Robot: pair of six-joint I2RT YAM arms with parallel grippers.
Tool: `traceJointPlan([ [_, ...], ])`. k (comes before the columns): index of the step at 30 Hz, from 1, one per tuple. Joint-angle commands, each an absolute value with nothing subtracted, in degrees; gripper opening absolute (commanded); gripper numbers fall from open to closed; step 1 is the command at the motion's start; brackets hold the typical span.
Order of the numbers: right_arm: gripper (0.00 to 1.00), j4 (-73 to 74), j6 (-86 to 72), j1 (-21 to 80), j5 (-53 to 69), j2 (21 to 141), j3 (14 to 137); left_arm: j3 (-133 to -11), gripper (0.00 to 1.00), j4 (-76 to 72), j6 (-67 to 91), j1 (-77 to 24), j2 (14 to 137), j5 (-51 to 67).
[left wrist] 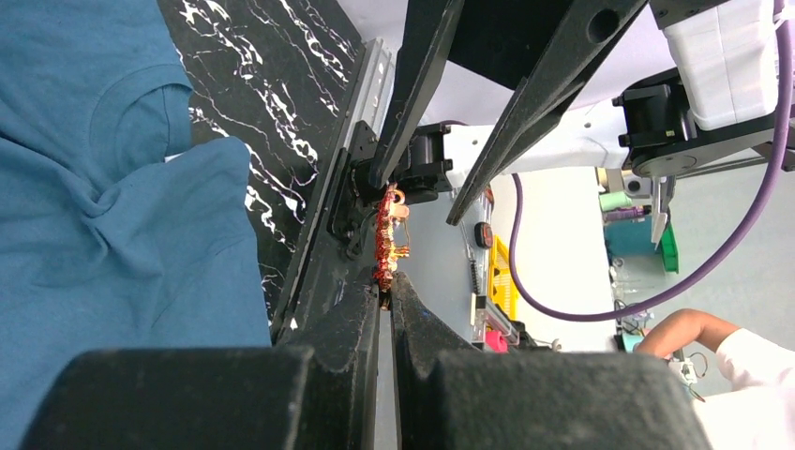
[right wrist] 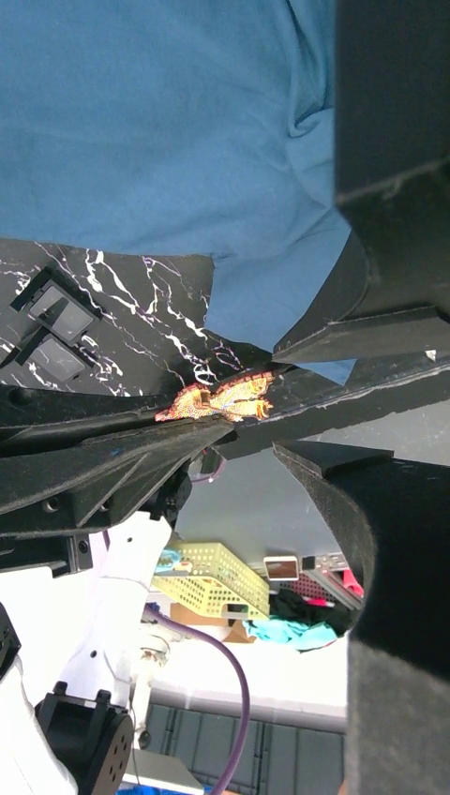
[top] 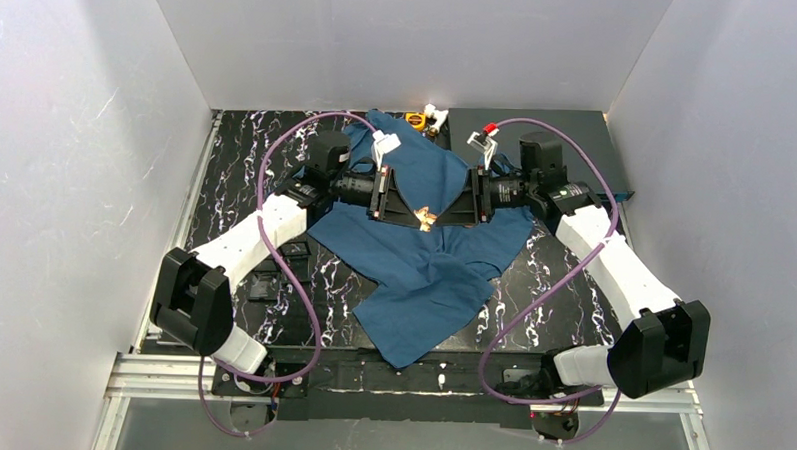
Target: Remove the brooch from the garment
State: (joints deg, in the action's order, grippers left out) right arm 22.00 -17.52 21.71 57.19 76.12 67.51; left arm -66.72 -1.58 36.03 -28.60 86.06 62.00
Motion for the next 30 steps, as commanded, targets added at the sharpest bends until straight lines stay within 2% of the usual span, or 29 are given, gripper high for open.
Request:
traceJointPlan([
  [1,0.43,21.3,-17.5,21.5,59.5,76.0,69.8,-65.8,0.0,-2.6,35.6,-28.5,83.9,65.1],
  [11,0.45,18.4,-19.8,21.5,59.8,77.7,69.0,-65.9,0.0,-2.8,35.8,-28.5,82.6,66.5],
  [18,0.33,16.3,-20.5,21.6,62.1,77.8,68.9,-66.2,0.0,-2.7,36.1,-28.5,82.8,66.4],
  [26,0.3,16.0,-20.4,22.4,62.2,78.0,68.8,-66.8,0.0,-2.9,36.3,-28.6,83.3,66.6],
  [30,0.26,15.7,-20.4,22.5,62.4,78.3,69.0,-66.9,0.0,-2.9,36.4,-28.7,83.2,66.6],
])
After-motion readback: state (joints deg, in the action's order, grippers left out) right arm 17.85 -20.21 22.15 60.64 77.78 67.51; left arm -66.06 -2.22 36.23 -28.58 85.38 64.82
